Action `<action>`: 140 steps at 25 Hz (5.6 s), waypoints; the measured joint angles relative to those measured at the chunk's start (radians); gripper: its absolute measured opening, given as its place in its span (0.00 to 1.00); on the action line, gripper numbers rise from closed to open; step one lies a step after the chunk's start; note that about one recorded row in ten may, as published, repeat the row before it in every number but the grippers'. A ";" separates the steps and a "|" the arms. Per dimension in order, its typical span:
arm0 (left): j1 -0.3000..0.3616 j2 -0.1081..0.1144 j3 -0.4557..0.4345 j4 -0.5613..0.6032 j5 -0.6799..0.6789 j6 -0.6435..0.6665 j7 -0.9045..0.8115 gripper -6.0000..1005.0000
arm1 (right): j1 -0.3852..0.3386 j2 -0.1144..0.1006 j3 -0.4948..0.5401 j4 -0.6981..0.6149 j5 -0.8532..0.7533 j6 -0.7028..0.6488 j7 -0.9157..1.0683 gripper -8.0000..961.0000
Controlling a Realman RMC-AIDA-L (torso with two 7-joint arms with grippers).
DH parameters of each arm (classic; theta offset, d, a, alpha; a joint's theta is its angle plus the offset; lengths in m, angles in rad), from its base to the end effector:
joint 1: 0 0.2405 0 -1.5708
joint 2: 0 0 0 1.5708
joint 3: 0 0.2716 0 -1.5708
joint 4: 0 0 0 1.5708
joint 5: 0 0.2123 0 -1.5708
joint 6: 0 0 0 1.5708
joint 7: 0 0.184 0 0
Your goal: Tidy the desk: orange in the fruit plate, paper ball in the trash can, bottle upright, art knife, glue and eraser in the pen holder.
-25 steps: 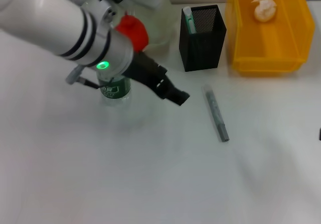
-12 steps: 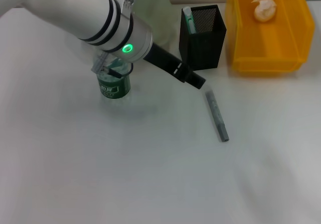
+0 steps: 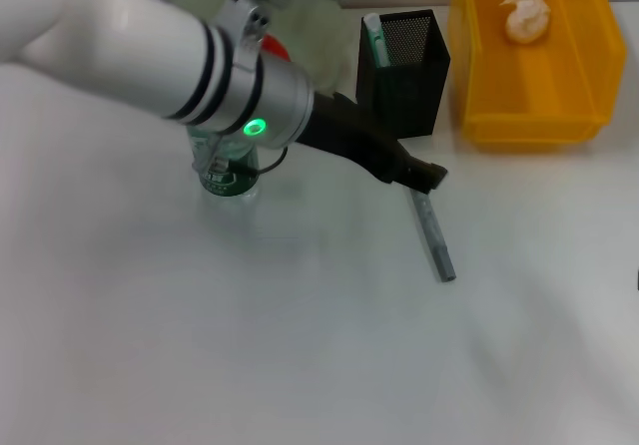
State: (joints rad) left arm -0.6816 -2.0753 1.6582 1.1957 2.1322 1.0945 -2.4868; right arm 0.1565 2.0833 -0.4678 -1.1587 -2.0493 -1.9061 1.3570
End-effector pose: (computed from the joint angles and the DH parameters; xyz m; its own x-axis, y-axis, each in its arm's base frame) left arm -0.1082 0.3854 -0.1218 0.8829 0.4565 0.1099 0.4695 -0.8552 -0.2195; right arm 0.3328 0.2407 0.0642 0.8534 -0.2966 -0.4286 -0.4614 -0.8124 -0.3566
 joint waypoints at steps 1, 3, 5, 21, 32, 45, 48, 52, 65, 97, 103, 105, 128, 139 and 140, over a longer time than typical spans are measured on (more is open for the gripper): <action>0.043 0.003 -0.007 0.006 -0.063 0.001 0.098 0.84 | 0.018 0.001 -0.008 -0.007 -0.002 0.001 0.077 0.74; 0.079 0.004 -0.017 0.009 -0.109 0.004 0.186 0.84 | 0.031 0.000 -0.017 -0.009 -0.006 0.003 0.128 0.74; 0.130 0.004 -0.031 0.016 -0.164 0.010 0.300 0.84 | 0.062 -0.003 -0.040 -0.027 -0.025 0.010 0.243 0.74; 0.367 0.009 -0.427 -0.228 -0.521 0.402 1.132 0.84 | 0.516 -0.005 -0.612 -0.250 -0.559 0.100 1.247 0.74; 0.394 0.036 -0.612 -0.401 -0.501 0.530 1.277 0.84 | 0.782 0.002 -0.919 0.113 -0.700 0.304 1.508 0.74; 0.400 0.032 -0.619 -0.415 -0.498 0.510 1.280 0.84 | 0.837 0.009 -1.093 0.337 -0.603 0.566 1.582 0.74; 0.400 0.032 -0.619 -0.416 -0.498 0.507 1.280 0.84 | 0.849 0.009 -1.125 0.382 -0.600 0.600 1.594 0.74; 0.396 0.032 -0.620 -0.422 -0.498 0.504 1.280 0.84 | 0.862 0.009 -1.170 0.416 -0.564 0.636 1.598 0.74; 0.398 0.037 -0.620 -0.429 -0.499 0.499 1.281 0.84 | 0.846 0.008 -1.181 0.414 -0.549 0.636 1.591 0.53; 0.409 0.026 -0.647 -0.467 -0.503 0.488 1.281 0.84 | 0.412 0.000 -1.067 -0.332 -0.554 1.003 1.359 0.15; 0.414 0.018 -0.678 -0.468 -0.505 0.497 1.281 0.84 | 0.405 -0.001 -1.159 -0.172 -0.553 1.264 1.351 0.15; 0.415 0.016 -0.683 -0.468 -0.505 0.499 1.281 0.84 | 0.395 0.000 -1.199 -0.126 -0.553 1.363 1.351 0.15; 0.413 0.028 -0.693 -0.510 -0.499 0.523 1.326 0.84 | 0.246 -0.014 -1.287 -0.153 -0.413 1.479 1.275 0.45; 0.409 0.028 -0.691 -0.525 -0.500 0.565 1.330 0.84 | 0.093 -0.004 -0.945 -0.230 0.204 0.856 0.580 0.83; 0.409 0.028 -0.691 -0.525 -0.500 0.565 1.330 0.84 | 0.093 -0.004 -0.945 -0.230 0.204 0.856 0.580 0.83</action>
State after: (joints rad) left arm -0.2726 -2.0471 0.9672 0.6710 1.6326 1.6598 -1.1569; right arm 0.2491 2.0795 -1.4123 -1.3887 -1.8450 -1.0499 1.9372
